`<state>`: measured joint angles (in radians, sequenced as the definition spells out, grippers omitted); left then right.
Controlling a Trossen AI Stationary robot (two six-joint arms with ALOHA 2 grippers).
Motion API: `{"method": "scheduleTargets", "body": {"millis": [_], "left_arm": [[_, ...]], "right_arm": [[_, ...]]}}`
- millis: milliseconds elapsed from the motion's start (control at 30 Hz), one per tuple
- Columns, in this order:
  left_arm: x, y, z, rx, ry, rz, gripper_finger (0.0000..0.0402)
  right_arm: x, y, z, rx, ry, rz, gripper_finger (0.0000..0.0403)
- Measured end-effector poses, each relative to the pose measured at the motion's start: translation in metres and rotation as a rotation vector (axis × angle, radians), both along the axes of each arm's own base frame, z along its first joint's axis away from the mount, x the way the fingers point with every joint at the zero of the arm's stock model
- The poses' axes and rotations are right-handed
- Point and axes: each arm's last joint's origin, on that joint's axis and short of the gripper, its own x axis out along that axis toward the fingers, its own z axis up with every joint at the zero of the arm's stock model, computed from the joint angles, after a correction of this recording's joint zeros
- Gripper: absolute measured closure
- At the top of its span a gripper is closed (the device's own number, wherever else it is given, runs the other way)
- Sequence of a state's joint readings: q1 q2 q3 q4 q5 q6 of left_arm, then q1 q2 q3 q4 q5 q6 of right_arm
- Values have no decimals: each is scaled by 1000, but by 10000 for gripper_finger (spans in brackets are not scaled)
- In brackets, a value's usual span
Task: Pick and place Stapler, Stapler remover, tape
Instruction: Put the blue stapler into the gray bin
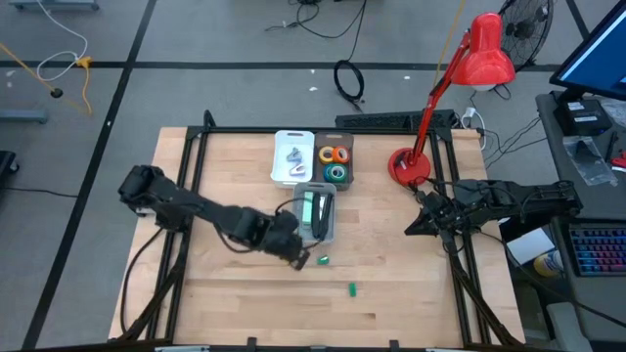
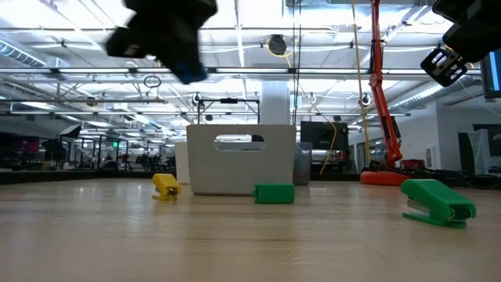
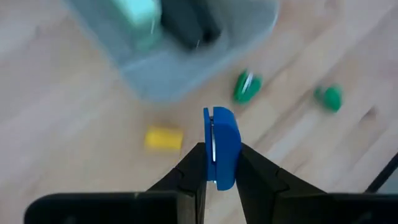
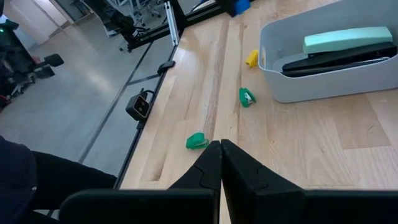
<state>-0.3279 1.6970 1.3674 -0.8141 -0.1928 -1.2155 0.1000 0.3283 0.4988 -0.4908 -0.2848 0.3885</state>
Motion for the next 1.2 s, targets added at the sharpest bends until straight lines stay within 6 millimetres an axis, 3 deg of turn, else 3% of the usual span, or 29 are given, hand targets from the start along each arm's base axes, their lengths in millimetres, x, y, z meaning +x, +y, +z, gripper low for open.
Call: {"method": "scheduleTargets", "body": {"millis": [333,533,933,1200], "left_arm": [[37,61,10,92,-237,40,330],[50,87,4,146,-267,-18,330],[65,84,-40,32,-137,-127,330],[52,83,-50,-32,39,-109,330]], "right_arm": [[0,0,0,0,0,0,403],[0,0,0,0,0,-1,403],[1,-1,-1,-19,6,-24,403],[1,-1,-1,-18,5,-23,403]]}}
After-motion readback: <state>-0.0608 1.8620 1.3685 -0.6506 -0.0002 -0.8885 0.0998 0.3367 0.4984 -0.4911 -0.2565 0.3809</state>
